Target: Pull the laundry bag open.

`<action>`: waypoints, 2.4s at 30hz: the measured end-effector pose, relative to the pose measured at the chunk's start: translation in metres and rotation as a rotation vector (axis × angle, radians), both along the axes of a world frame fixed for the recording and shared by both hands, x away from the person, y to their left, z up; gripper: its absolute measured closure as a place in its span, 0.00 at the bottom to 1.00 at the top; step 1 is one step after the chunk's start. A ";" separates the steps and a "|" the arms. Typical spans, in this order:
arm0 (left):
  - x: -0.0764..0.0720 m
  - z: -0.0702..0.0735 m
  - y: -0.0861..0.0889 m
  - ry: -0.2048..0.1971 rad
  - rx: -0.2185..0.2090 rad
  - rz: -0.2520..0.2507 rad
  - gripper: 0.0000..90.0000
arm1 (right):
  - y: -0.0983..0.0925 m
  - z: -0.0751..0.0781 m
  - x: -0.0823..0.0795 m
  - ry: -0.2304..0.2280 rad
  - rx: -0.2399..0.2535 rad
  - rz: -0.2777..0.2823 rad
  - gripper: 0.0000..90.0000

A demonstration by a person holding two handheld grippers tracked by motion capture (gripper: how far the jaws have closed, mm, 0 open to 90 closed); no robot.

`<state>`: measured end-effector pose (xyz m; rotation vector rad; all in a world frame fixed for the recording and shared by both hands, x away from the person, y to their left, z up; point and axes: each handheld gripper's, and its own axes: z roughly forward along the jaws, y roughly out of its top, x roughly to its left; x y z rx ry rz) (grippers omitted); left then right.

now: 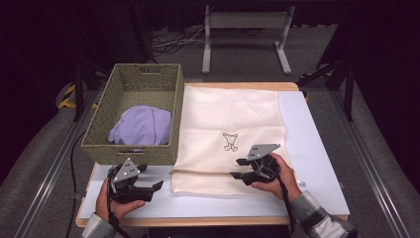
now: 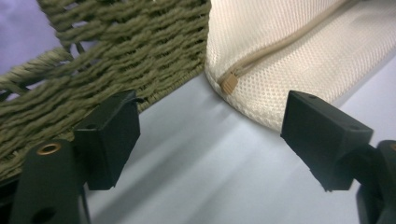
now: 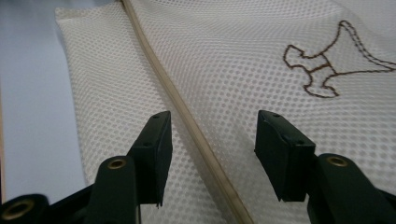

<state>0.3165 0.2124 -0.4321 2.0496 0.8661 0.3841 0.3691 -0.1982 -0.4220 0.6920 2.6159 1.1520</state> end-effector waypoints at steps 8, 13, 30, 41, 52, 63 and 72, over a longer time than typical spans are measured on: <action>-0.003 0.000 0.002 -0.002 0.003 0.013 0.18 | 0.012 -0.011 0.015 0.036 -0.039 -0.033 0.60; -0.003 -0.001 0.003 0.005 0.010 0.023 0.18 | 0.013 -0.015 0.018 0.048 -0.068 -0.040 0.72; -0.010 -0.003 0.008 0.007 -0.028 0.065 0.19 | 0.015 -0.017 0.019 -0.007 -0.098 -0.033 0.80; -0.006 -0.005 0.007 0.010 -0.006 0.055 0.24 | 0.008 -0.019 0.026 0.039 -0.047 -0.043 0.91; -0.003 -0.006 0.011 0.007 -0.037 0.071 0.25 | 0.011 -0.018 0.023 -0.003 -0.069 -0.053 0.97; -0.002 -0.006 0.011 0.000 -0.024 0.062 0.24 | 0.010 -0.006 0.014 -0.070 -0.043 -0.057 0.97; -0.002 -0.007 0.012 -0.001 -0.021 0.062 0.24 | 0.009 0.006 0.009 -0.103 -0.019 -0.053 0.97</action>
